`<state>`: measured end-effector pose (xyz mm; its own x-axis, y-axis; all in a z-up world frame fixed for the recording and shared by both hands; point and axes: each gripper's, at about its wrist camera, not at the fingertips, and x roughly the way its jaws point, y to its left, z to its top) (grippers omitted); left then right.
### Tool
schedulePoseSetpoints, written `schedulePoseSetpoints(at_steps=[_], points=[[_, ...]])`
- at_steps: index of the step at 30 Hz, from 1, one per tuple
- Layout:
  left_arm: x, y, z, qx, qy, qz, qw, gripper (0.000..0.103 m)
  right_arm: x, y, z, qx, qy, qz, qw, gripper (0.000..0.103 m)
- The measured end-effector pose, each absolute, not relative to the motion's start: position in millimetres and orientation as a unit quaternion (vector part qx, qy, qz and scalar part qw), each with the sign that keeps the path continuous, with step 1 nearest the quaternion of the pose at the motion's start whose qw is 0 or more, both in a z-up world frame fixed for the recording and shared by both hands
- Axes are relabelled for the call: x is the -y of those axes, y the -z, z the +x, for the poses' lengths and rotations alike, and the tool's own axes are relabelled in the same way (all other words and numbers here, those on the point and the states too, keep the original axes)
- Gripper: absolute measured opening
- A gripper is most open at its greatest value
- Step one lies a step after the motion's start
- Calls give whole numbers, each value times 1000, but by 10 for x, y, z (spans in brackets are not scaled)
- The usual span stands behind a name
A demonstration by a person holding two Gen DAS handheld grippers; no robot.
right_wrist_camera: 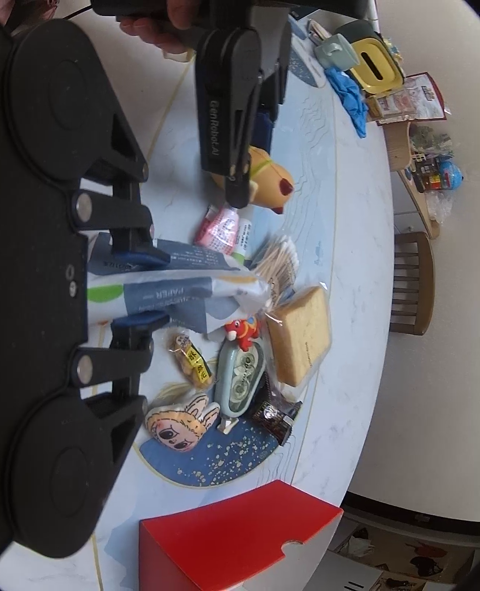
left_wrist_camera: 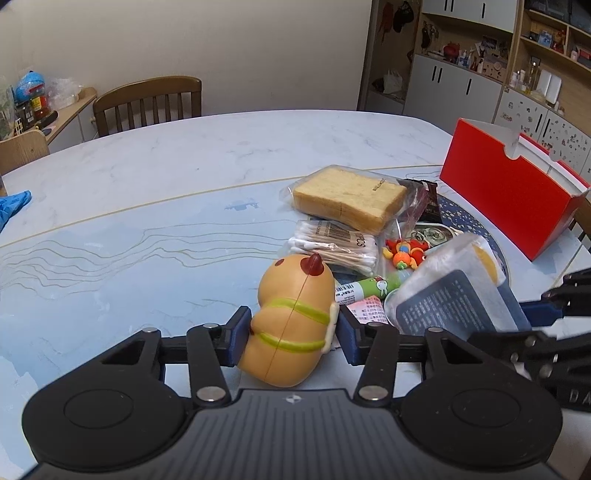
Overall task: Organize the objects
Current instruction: 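Grasp and lift the tissue pack and yellow toy, carry both toward the red box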
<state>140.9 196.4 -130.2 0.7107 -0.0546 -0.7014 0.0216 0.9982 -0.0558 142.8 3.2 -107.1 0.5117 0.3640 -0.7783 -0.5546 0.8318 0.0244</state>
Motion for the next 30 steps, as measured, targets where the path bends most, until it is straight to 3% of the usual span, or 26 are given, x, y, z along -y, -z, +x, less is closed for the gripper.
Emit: schedulePoseSetpoints(at_steps=[16,30], points=[[-1792,791,1113,-376,47,-5,926,47,441,445,1453,-377,-247,-56,891,21],[-1112,230,1393,-338,120,8,933,47,1326,-60,1742,-343,-180,0,922,21]])
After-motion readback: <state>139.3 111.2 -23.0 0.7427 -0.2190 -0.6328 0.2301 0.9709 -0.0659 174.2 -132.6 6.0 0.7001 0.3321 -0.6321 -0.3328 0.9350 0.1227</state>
